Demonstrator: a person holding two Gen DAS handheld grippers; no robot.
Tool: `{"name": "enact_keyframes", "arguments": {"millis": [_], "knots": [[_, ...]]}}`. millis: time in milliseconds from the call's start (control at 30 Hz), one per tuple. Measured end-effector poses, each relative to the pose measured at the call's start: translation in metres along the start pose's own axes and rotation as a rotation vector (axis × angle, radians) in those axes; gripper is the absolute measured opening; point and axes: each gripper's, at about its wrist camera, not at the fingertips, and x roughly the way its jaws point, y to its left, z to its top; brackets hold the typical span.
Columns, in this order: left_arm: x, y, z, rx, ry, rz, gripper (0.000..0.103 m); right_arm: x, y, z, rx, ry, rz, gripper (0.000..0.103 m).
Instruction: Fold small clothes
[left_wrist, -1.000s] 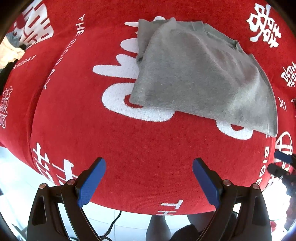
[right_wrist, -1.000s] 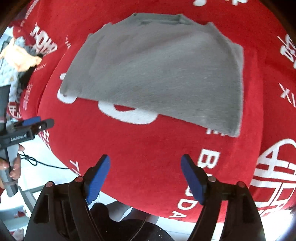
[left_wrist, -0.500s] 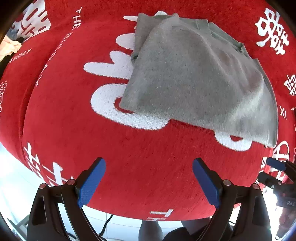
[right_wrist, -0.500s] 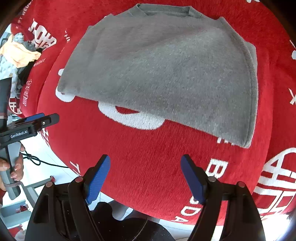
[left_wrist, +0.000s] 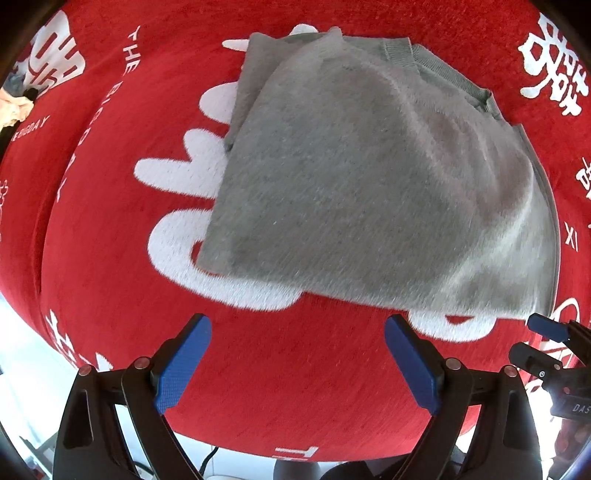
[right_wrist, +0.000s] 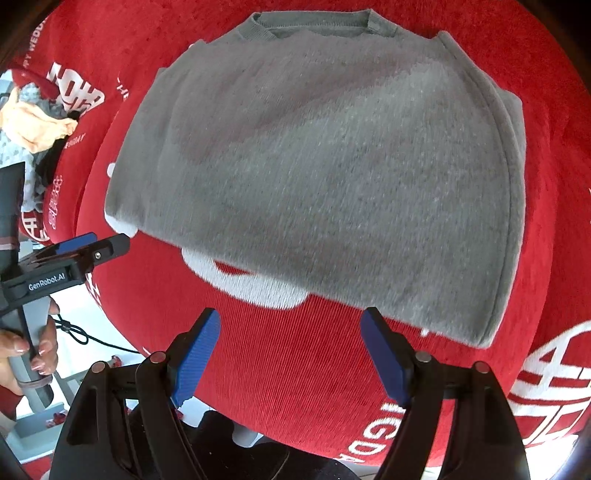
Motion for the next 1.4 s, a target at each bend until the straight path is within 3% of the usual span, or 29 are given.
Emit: {"name": "enact_keyframes", "arguments": {"millis": [267,600,700,833,1067,1133,1167,1233,1300,1400], "knots": [[0.003,-0.01,0.02,-0.022,-0.001,-0.024,0.095,0.004,-0.012,0.012,0.026,0.009,0.078,0.081],[-0.002,0.045,0.029,-0.239,-0.054,-0.316,0.095,0.012,-0.02,0.016,0.156,-0.029,0.344,0.081],[0.002,0.055,0.021,-0.266,-0.046,-0.403,0.095,0.023,-0.016,0.015,0.258,-0.022,0.489,0.081],[0.009,0.063,0.022,-0.276,-0.014,-0.494,0.095,0.041,-0.011,0.009,0.403,-0.05,0.611,0.081],[0.019,0.069,0.009,-0.299,0.043,-0.651,0.095,0.076,-0.004,-0.005,0.613,-0.125,0.749,0.081],[0.025,0.073,0.007,-0.332,0.066,-0.698,0.095,0.081,-0.004,-0.007,0.671,-0.161,0.795,0.076],[0.026,0.072,0.008,-0.342,0.068,-0.706,0.095,0.084,-0.005,-0.007,0.702,-0.173,0.812,0.068],[0.028,0.071,0.008,-0.363,0.063,-0.737,0.095,0.088,-0.008,-0.007,0.748,-0.182,0.824,0.046],[0.028,0.071,0.009,-0.384,0.052,-0.77,0.095,0.085,-0.013,-0.004,0.754,-0.189,0.821,0.013],[0.029,0.067,0.013,-0.427,0.033,-0.817,0.095,0.07,-0.01,0.007,0.693,-0.215,0.841,0.011]]}}
